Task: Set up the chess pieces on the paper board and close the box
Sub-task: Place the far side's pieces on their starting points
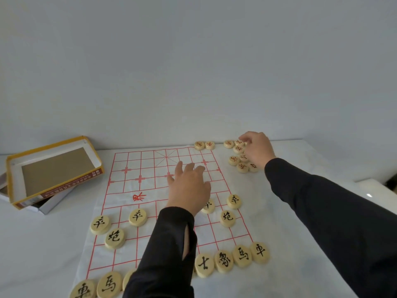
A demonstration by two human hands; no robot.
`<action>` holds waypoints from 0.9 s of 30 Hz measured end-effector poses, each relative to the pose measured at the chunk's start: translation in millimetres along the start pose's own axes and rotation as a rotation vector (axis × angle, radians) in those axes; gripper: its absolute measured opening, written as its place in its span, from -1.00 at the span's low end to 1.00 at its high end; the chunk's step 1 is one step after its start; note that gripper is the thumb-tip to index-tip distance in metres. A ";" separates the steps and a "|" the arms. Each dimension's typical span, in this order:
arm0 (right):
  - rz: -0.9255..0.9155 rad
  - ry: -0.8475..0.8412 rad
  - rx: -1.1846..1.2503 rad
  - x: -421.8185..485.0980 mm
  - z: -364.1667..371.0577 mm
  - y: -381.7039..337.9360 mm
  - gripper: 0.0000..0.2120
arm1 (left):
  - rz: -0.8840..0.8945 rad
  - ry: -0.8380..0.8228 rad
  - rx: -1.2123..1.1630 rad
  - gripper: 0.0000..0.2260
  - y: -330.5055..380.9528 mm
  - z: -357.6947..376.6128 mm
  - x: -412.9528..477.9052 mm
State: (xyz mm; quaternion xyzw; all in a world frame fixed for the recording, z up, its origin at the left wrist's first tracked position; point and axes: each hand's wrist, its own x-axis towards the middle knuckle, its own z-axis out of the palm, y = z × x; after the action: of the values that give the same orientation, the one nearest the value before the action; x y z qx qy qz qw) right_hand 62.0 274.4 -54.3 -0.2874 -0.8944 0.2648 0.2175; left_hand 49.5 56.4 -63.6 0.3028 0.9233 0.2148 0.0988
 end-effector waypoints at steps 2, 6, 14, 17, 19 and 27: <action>0.043 -0.024 -0.005 3.0 -9.4 10.3 -0.63 | 0.002 -0.004 0.002 -0.58 0.9 0.1 -0.4; 0.037 -0.227 -0.120 7.8 -12.4 22.3 -0.66 | -0.002 -0.007 0.006 -0.58 -1.4 0.1 0.6; -0.030 -0.422 -0.441 12.7 -6.1 8.0 -0.67 | -0.008 -0.001 0.014 -0.59 -4.1 -0.3 1.9; -0.040 -0.484 -0.510 13.7 -8.6 1.2 -0.67 | -0.045 0.005 0.012 -0.59 -8.7 -2.8 3.4; -0.053 -0.512 -0.543 15.0 -8.8 -0.8 -0.66 | -0.059 0.000 0.003 -0.59 -10.1 -3.2 3.8; -0.062 -0.270 -0.564 13.9 -3.8 -4.0 -0.86 | -0.114 -0.058 -0.024 -0.60 -7.0 -3.8 2.8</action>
State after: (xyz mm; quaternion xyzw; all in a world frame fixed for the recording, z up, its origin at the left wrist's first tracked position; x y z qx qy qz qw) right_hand 52.2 281.6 -45.7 -0.2711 -0.9618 0.0350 0.0165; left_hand 42.5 51.7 -63.6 0.2545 0.9332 0.2108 0.1414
